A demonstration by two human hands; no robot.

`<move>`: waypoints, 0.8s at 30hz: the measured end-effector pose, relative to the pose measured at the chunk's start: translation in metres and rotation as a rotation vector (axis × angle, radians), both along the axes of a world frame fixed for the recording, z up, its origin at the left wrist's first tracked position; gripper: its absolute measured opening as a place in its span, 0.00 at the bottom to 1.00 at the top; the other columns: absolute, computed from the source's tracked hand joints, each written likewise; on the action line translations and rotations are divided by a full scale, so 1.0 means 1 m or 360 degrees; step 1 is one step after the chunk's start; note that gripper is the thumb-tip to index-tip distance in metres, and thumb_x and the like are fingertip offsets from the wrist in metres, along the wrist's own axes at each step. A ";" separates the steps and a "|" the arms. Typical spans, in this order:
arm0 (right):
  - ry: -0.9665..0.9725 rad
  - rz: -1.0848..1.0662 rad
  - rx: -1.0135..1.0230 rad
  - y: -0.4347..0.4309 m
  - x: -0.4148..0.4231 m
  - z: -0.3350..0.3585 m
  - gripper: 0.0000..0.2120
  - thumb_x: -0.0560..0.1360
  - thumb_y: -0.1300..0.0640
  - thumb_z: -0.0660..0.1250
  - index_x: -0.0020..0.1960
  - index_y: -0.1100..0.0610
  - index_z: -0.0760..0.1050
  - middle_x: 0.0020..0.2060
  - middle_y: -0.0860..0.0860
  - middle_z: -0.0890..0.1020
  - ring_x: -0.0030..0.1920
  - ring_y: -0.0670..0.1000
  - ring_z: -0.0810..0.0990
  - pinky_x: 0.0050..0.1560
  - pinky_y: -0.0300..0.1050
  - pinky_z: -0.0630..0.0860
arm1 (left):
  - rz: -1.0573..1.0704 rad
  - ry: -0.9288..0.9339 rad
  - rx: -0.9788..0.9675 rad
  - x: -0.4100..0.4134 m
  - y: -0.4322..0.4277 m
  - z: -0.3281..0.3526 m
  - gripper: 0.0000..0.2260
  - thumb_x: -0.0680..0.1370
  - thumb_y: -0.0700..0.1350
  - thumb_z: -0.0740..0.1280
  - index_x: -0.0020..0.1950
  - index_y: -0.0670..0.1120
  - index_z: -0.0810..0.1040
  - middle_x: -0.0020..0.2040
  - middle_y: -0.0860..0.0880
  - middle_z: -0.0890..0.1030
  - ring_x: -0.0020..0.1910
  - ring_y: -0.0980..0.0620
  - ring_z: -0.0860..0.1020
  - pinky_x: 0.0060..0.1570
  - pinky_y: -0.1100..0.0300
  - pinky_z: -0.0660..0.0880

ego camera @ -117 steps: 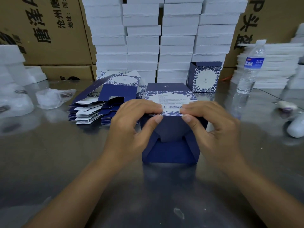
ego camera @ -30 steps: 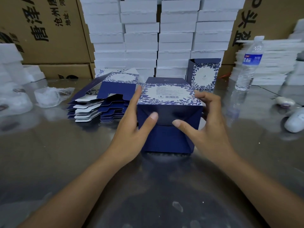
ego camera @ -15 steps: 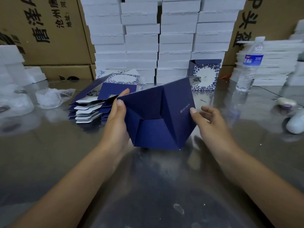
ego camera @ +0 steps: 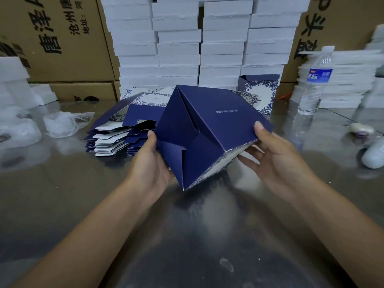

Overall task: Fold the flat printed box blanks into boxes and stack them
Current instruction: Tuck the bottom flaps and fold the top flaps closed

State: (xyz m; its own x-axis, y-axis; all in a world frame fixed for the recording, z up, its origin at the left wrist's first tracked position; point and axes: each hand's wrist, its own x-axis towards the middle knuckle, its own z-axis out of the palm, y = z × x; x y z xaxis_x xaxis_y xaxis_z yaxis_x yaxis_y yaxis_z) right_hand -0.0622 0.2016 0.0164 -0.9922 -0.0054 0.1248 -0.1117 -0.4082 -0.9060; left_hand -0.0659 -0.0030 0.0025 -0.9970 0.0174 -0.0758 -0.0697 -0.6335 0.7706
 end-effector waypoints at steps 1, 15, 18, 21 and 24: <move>0.0046 -0.0001 -0.0030 0.000 0.001 0.002 0.11 0.65 0.50 0.67 0.46 0.51 0.78 0.40 0.45 0.84 0.43 0.45 0.81 0.51 0.44 0.77 | 0.0067 0.0037 -0.0066 0.000 0.000 0.001 0.20 0.82 0.56 0.51 0.63 0.48 0.75 0.61 0.47 0.80 0.59 0.49 0.79 0.52 0.51 0.76; 0.2031 -0.1496 0.2162 -0.006 0.011 -0.009 0.15 0.73 0.50 0.69 0.37 0.61 0.78 0.36 0.55 0.81 0.45 0.55 0.78 0.64 0.62 0.58 | 0.0809 0.1662 -0.1816 0.023 0.007 0.003 0.37 0.67 0.63 0.69 0.72 0.59 0.56 0.76 0.46 0.53 0.75 0.57 0.54 0.69 0.68 0.58; 0.2276 -0.1468 0.2295 -0.011 0.011 -0.009 0.11 0.73 0.54 0.71 0.35 0.59 0.78 0.33 0.54 0.80 0.42 0.55 0.79 0.61 0.57 0.64 | 0.0809 0.1728 -0.1834 0.026 0.011 0.001 0.41 0.64 0.68 0.69 0.73 0.63 0.55 0.75 0.45 0.50 0.74 0.61 0.53 0.65 0.76 0.57; 0.2415 -0.1473 0.2316 -0.016 0.010 -0.010 0.09 0.74 0.62 0.68 0.36 0.57 0.79 0.31 0.53 0.79 0.39 0.54 0.78 0.59 0.51 0.67 | 0.0748 0.1608 -0.1682 0.024 0.009 0.002 0.38 0.61 0.64 0.75 0.67 0.67 0.61 0.70 0.47 0.57 0.71 0.51 0.63 0.66 0.59 0.69; 0.2420 -0.1344 0.2353 -0.018 0.011 -0.010 0.07 0.74 0.62 0.69 0.37 0.58 0.80 0.32 0.53 0.79 0.38 0.55 0.80 0.58 0.50 0.69 | 0.0830 0.1521 -0.1660 0.022 0.007 0.003 0.32 0.60 0.60 0.76 0.57 0.66 0.62 0.60 0.42 0.63 0.57 0.46 0.72 0.55 0.49 0.74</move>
State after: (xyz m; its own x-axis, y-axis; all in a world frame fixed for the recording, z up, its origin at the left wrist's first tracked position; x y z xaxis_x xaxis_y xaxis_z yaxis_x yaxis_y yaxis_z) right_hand -0.0515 0.1834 0.0065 -0.0317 -0.5420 0.8398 -0.5079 0.7324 0.4535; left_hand -0.0438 0.0044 0.0052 -0.5539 0.0050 0.8326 0.7582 0.4163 0.5019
